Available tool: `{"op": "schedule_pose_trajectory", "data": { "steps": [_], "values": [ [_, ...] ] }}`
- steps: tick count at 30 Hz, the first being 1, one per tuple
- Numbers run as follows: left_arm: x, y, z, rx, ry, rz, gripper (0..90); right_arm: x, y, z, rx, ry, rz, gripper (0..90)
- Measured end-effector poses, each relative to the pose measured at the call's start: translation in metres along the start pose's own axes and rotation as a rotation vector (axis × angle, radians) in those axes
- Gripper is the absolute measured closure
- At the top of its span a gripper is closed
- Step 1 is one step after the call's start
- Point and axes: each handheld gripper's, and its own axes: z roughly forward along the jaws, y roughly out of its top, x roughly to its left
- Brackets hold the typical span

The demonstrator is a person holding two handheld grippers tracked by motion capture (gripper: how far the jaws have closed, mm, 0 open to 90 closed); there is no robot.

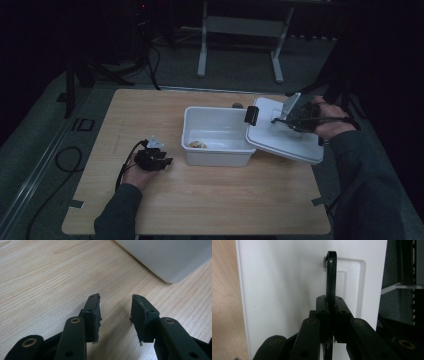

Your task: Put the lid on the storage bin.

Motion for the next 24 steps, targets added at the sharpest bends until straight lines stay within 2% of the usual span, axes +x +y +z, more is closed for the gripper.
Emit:
{"op": "schedule_pose_trajectory", "data": {
  "steps": [20, 24],
  "values": [
    [0.0, 0.0, 0.0, -0.004, -0.001, -0.004, 59.4, 0.001, 0.02, 0.001, -0.03, 0.012, -0.03, 84.5],
    [0.001, 0.0, 0.0, -0.004, -0.003, -0.003, 59.4, 0.002, 0.029, 0.004, -0.039, 0.02, -0.043, 84.5]
  ]
}}
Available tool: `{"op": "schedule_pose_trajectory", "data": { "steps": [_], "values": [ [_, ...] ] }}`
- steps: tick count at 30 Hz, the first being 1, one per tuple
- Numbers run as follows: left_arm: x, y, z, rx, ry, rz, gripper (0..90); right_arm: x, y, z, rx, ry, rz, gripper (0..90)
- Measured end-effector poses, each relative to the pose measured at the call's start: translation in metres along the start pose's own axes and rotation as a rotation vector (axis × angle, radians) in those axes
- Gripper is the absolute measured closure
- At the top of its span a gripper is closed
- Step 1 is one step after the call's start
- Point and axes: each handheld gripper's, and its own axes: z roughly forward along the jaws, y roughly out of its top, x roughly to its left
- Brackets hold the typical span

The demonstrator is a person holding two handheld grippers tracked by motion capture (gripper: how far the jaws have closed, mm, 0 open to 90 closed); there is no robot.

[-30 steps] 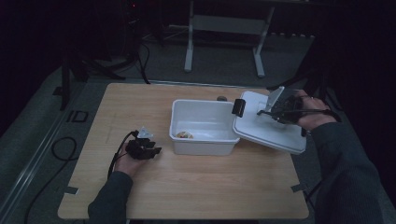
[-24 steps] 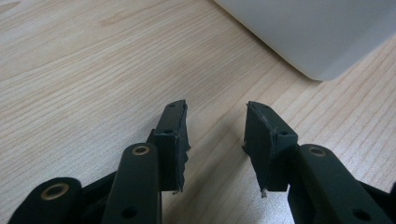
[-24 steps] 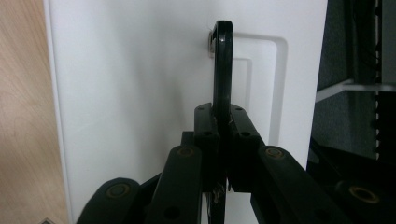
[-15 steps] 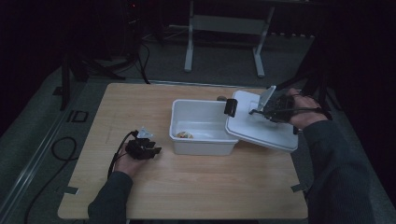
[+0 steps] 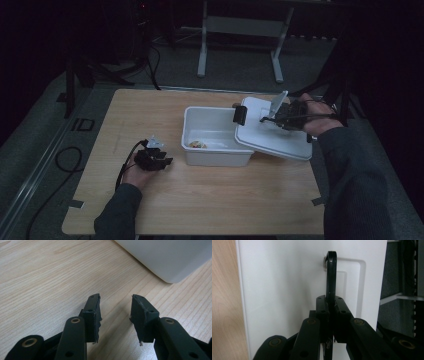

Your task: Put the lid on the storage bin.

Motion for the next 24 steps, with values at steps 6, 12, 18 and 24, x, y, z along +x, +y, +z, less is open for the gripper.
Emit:
{"op": "schedule_pose_trajectory", "data": {
  "steps": [6, 12, 18, 24],
  "values": [
    [0.001, 0.0, 0.0, -0.002, -0.002, -0.002, 59.5, 0.0, 0.01, 0.002, -0.005, 0.006, -0.014, 84.5],
    [0.001, -0.001, 0.0, -0.004, -0.002, -0.003, 59.4, -0.001, 0.018, 0.001, -0.017, 0.007, -0.022, 84.6],
    [0.001, -0.001, 0.0, -0.004, -0.004, -0.005, 59.4, -0.001, 0.025, 0.002, -0.026, 0.009, -0.029, 84.6],
    [0.001, -0.001, 0.0, -0.008, -0.005, -0.007, 59.3, 0.0, 0.03, 0.004, -0.032, 0.01, -0.04, 84.5]
  ]
}}
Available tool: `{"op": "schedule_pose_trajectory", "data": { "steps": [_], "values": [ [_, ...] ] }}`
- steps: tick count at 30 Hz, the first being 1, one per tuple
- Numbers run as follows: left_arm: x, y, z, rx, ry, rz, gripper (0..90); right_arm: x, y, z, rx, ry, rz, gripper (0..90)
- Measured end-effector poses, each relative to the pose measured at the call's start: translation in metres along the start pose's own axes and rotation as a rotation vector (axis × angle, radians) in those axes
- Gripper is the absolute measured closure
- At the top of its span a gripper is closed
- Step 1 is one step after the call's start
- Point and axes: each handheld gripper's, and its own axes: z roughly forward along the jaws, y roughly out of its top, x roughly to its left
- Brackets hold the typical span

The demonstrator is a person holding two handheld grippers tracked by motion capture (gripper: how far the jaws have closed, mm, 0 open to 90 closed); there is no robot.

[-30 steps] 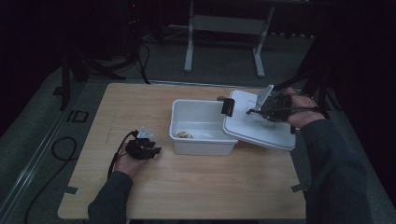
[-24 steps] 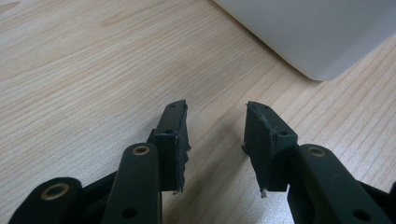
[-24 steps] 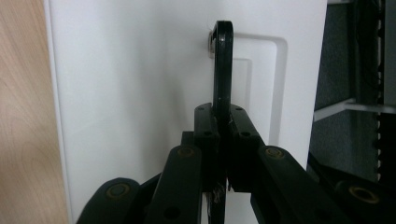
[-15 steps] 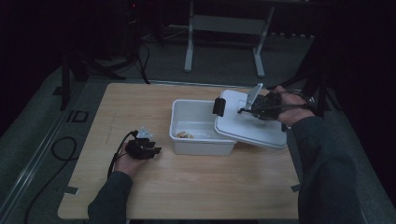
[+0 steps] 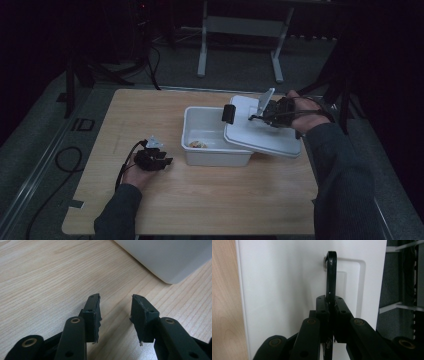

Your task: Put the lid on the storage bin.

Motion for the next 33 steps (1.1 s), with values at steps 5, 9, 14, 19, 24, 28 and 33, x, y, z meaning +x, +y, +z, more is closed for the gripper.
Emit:
{"op": "schedule_pose_trajectory", "data": {
  "steps": [5, 9, 14, 19, 24, 28, 33],
  "values": [
    [0.0, 0.0, 0.0, -0.001, 0.0, -0.002, 59.3, 0.002, 0.005, 0.002, -0.004, 0.003, -0.014, 84.6],
    [0.0, 0.0, 0.0, -0.001, 0.0, -0.001, 59.3, 0.002, 0.009, 0.003, -0.008, 0.006, -0.022, 84.6],
    [0.0, 0.0, 0.0, -0.002, 0.002, 0.002, 59.3, 0.003, 0.012, 0.005, -0.012, 0.007, -0.028, 84.6],
    [0.0, 0.0, 0.0, -0.002, 0.001, 0.002, 59.3, 0.003, 0.016, 0.006, -0.012, 0.01, -0.031, 84.6],
    [0.0, 0.0, 0.0, -0.002, 0.0, 0.001, 59.3, 0.003, 0.019, 0.008, -0.011, 0.012, -0.04, 84.6],
    [0.0, 0.0, 0.0, -0.001, -0.002, 0.0, 59.3, 0.004, 0.022, 0.009, -0.017, 0.014, -0.044, 84.6],
    [0.0, 0.0, 0.0, -0.004, -0.004, -0.002, 59.3, 0.004, 0.028, 0.012, -0.026, 0.014, -0.051, 84.6]
  ]
}}
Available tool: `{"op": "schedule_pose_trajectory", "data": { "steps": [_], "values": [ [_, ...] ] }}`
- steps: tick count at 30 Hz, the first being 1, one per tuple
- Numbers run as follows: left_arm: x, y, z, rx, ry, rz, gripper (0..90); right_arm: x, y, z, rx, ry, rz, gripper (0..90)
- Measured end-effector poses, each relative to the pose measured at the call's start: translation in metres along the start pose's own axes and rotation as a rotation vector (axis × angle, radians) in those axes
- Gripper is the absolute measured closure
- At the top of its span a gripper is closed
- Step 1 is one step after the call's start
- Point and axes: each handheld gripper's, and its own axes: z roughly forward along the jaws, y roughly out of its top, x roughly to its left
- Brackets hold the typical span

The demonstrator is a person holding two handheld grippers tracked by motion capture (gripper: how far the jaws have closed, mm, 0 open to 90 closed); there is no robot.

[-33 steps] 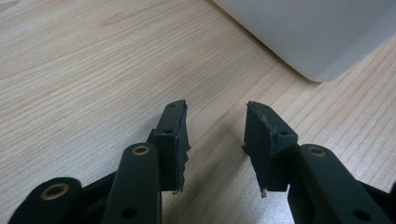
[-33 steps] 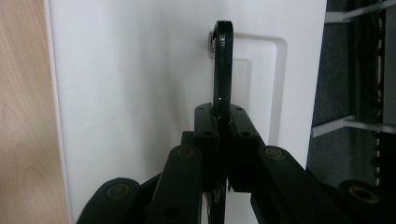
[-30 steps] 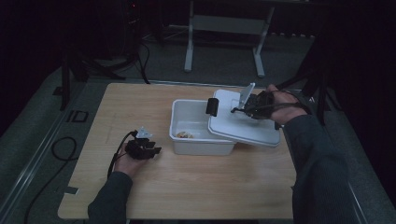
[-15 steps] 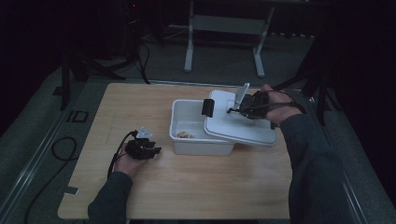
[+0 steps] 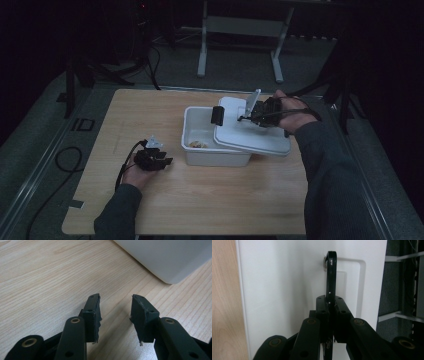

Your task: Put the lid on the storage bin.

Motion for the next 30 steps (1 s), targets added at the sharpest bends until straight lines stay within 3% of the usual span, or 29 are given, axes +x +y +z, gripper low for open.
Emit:
{"op": "schedule_pose_trajectory", "data": {
  "steps": [30],
  "values": [
    [0.001, 0.0, 0.0, 0.003, -0.004, 0.005, 59.4, -0.002, 0.021, -0.001, -0.016, 0.0, -0.041, 84.6]
  ]
}}
